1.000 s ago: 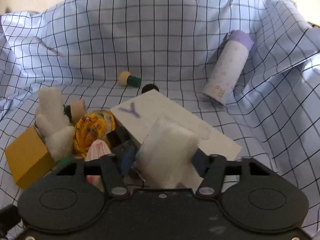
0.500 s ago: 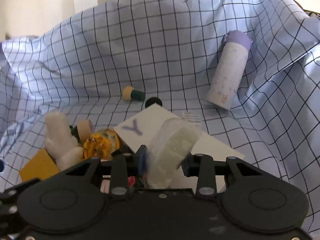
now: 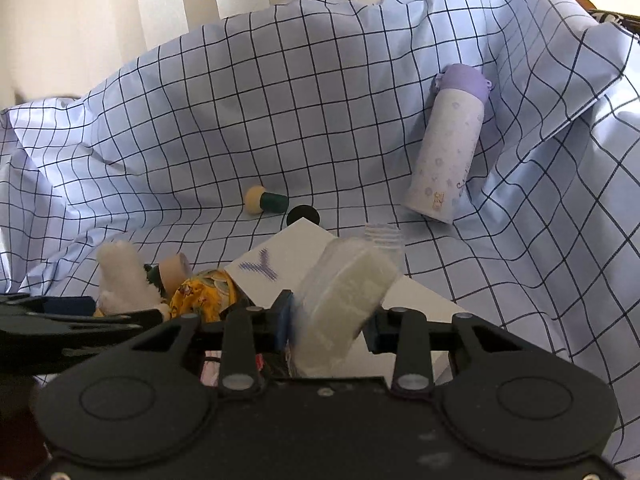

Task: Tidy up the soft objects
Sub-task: 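Close the right gripper on the white pad while the left gripper grasps the white bunny, then carry the white bunny in the left gripper over the basket and release it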

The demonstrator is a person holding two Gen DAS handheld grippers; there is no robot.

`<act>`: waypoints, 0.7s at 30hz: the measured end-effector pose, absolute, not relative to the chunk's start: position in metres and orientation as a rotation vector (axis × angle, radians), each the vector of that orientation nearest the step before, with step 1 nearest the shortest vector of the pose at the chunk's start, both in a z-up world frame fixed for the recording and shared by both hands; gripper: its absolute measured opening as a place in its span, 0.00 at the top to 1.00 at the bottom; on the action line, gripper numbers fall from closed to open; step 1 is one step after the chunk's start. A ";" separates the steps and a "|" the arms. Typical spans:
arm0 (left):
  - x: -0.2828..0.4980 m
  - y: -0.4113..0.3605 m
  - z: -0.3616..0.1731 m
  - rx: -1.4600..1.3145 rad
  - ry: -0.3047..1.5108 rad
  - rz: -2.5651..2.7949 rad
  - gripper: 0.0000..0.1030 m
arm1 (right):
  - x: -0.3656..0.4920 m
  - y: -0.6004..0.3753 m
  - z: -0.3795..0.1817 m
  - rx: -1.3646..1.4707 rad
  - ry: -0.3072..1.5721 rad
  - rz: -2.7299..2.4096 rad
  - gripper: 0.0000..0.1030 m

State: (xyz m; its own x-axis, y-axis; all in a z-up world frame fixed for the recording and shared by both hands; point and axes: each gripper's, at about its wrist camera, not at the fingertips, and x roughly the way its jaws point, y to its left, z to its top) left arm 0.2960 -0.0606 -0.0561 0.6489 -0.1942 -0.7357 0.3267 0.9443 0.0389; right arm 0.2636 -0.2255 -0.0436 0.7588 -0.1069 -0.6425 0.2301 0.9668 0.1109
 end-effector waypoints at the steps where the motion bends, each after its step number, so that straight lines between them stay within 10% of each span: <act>1: 0.297 -0.063 -0.059 0.192 0.817 -0.298 0.30 | 0.264 -0.226 -0.044 0.190 0.688 -0.185 0.66; 5: 0.296 -0.073 -0.071 0.273 0.823 -0.317 0.32 | 0.262 -0.228 -0.045 0.198 0.687 -0.188 0.66; 10: 0.304 -0.071 -0.072 0.261 0.832 -0.300 0.64 | 0.256 -0.228 -0.042 0.201 0.675 -0.186 0.66; 21: 0.274 -0.055 -0.018 0.179 0.722 -0.309 0.65 | 0.227 -0.219 -0.015 0.189 0.609 -0.174 0.66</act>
